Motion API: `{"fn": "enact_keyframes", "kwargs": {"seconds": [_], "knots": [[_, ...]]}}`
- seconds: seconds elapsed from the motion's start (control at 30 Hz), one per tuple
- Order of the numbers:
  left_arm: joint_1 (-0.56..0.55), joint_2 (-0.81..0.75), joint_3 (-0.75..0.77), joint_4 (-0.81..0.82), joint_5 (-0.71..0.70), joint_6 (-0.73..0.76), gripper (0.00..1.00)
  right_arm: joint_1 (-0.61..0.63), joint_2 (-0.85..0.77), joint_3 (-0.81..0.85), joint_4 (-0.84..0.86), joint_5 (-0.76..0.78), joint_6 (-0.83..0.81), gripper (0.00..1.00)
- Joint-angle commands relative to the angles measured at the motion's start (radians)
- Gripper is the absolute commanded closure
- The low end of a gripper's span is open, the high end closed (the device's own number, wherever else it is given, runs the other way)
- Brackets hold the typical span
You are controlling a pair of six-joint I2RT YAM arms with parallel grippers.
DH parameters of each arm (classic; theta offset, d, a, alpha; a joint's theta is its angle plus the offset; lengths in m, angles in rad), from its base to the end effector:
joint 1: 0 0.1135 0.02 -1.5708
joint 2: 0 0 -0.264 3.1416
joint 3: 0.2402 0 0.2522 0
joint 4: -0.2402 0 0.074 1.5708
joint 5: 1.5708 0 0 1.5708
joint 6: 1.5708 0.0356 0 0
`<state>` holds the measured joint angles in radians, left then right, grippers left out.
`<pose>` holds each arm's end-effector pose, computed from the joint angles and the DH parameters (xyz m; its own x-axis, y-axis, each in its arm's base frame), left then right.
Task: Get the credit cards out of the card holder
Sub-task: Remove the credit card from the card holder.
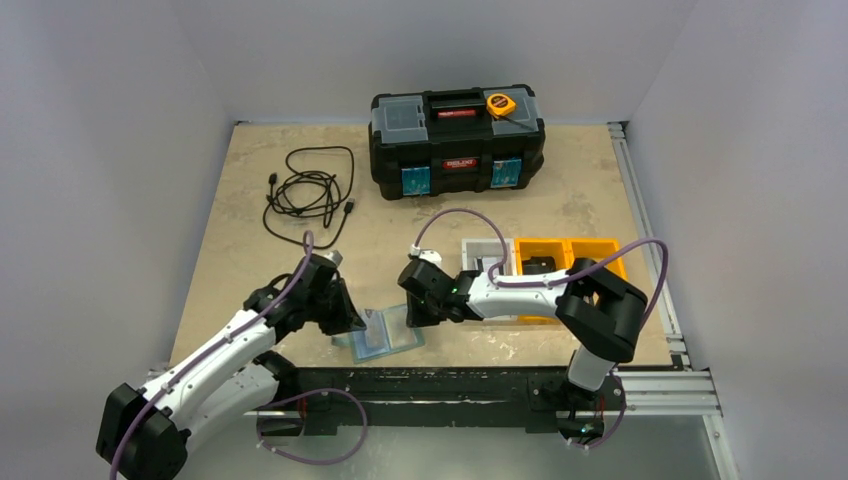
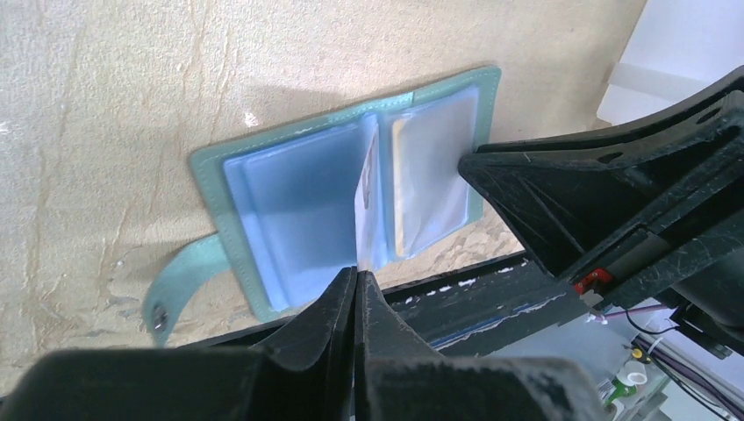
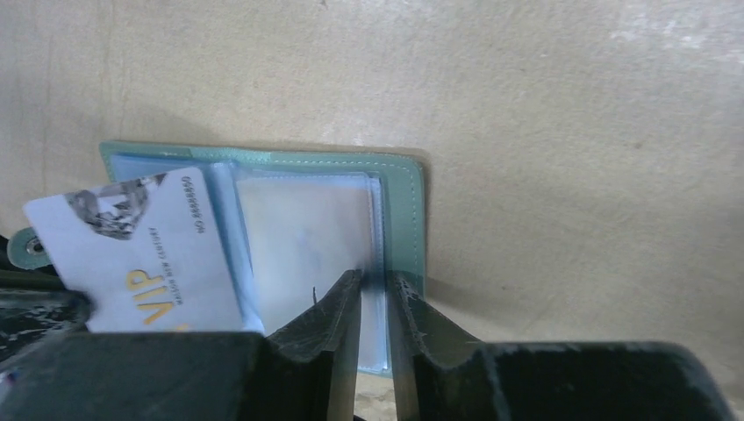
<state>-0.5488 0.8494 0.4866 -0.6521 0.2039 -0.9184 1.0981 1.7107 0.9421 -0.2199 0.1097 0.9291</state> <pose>0.1271 -0.0862 0.1884 -0.9183 -0.3506 -0.1837 -0.2104 0.8255 -0.5238 0.1559 0.2963 0.1564 -0.9146 -0.0396 -0.4024 -0.2087 0.8987 0.3858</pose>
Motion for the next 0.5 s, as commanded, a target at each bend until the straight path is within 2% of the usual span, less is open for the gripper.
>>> {"fn": "enact_keyframes", "kwargs": {"seconds": [0.0, 0.1, 0.23, 0.33, 0.47], "knots": [[0.011, -0.026, 0.062, -0.043, -0.018, 0.033, 1.00, -0.008, -0.062, 0.044, -0.100, 0.053, -0.048, 0.79], [0.011, -0.036, 0.077, -0.053, -0.014, 0.036, 1.00, -0.009, -0.100, 0.087, -0.114, 0.062, -0.067, 0.70], [0.013, -0.063, 0.098, -0.059, 0.000, 0.035, 1.00, -0.009, -0.158, 0.096, -0.077, 0.032, -0.082, 0.53], [0.023, -0.099, 0.116, -0.043, 0.027, 0.027, 1.00, -0.019, -0.205, 0.054, 0.011, -0.011, -0.084, 0.38], [0.055, -0.145, 0.125, 0.039, 0.106, 0.003, 1.00, -0.067, -0.257, -0.029, 0.150, -0.105, -0.071, 0.28]]}}
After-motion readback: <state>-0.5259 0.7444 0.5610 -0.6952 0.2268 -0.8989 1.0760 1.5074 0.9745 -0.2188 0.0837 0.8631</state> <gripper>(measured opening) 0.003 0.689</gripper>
